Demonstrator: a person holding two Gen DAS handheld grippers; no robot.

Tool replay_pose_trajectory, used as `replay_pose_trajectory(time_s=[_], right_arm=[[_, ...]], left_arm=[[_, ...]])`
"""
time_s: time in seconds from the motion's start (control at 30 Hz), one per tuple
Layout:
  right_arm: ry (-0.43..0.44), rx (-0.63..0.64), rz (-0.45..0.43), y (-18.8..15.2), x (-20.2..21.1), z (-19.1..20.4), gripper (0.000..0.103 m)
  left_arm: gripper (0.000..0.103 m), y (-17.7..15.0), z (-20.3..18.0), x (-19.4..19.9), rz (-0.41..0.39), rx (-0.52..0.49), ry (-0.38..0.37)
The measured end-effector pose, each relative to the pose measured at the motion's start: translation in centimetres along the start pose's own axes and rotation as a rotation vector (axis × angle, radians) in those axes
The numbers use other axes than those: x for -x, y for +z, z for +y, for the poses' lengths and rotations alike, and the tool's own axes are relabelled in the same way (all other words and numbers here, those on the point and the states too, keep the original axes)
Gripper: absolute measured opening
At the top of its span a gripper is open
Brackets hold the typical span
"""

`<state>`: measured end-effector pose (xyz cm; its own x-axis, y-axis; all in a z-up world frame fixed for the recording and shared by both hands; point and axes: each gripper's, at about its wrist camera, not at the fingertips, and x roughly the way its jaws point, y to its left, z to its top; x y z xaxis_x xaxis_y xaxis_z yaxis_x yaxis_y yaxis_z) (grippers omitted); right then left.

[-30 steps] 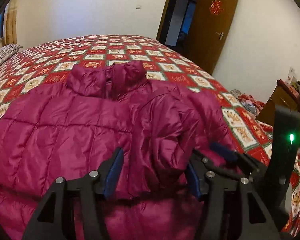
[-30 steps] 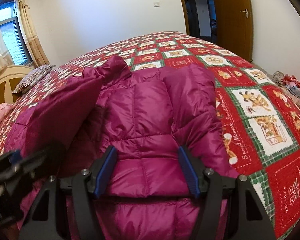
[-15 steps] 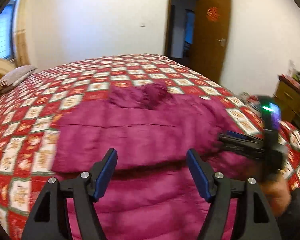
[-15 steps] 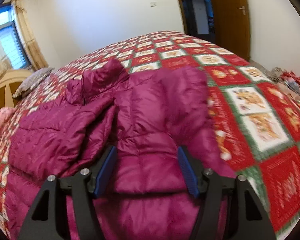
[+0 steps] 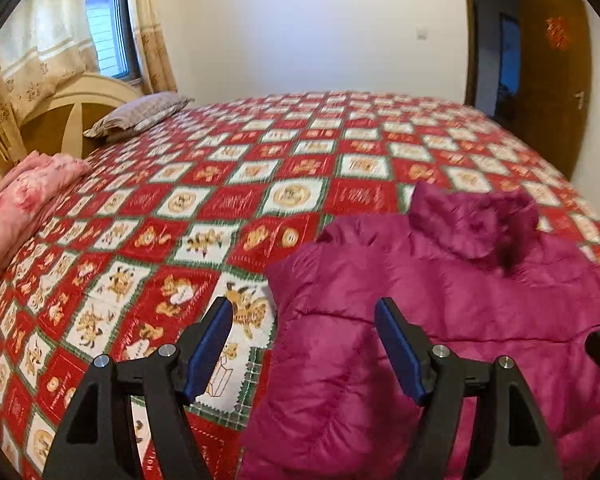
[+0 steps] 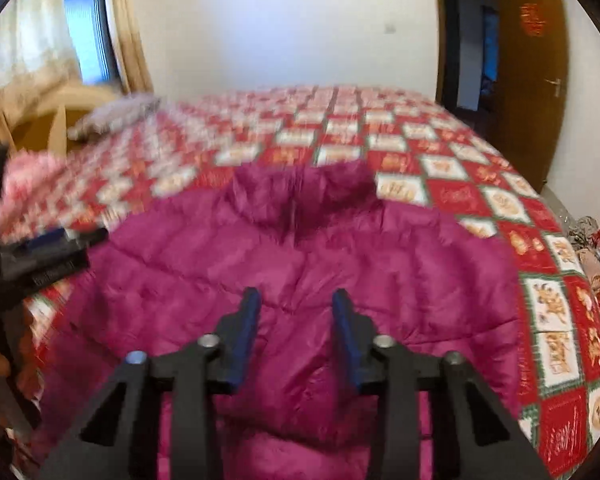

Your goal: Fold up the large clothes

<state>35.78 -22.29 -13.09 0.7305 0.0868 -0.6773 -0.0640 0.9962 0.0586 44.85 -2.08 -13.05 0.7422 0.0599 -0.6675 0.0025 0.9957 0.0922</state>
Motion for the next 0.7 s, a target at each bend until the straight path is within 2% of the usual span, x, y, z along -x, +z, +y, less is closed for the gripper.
replay_pose_trajectory(time_s=[0.07, 0.13, 0.23, 0.3, 0.43, 0.6, 0.7], right_arm=[[-0.028, -0.004, 0.051, -1.3, -1.8, -0.8, 0.034], [-0.019, -0.027, 0.068, -2.4, -2.8, -1.8, 0.03], [0.006, -0.03, 0.067, -3.5, -3.0, -2.5, 0.03], [0.015, -0.041, 0.068, -3.6, -3.2, -2.5, 0.03], [0.039, -0.064, 0.064, -3.8, -3.3, -3.0, 0.03], [0.056, -0.076, 0.061, -3.7, -3.3, -3.2, 0.03], [0.048, -0.066, 0.08, -3.7, -3.1, -3.0, 0.03]], left_arm=[[0.074, -1.1, -0.1, -1.1, 0.026, -0.005, 0.03], [0.074, -2.5, 0.0, -2.5, 0.059, 0.01, 0.005], [0.076, -3.9, 0.1, -3.6, 0.084, 0.041, -0.043], [0.085, -3.9, 0.1, -4.1, 0.106, 0.045, -0.023], [0.093, -4.0, 0.6, -5.4, 0.154, 0.088, -0.043], [0.097, -4.0, -0.1, -5.2, 0.143, 0.062, 0.005], [0.097, -4.1, 0.1, -4.6, 0.122, 0.065, 0.01]])
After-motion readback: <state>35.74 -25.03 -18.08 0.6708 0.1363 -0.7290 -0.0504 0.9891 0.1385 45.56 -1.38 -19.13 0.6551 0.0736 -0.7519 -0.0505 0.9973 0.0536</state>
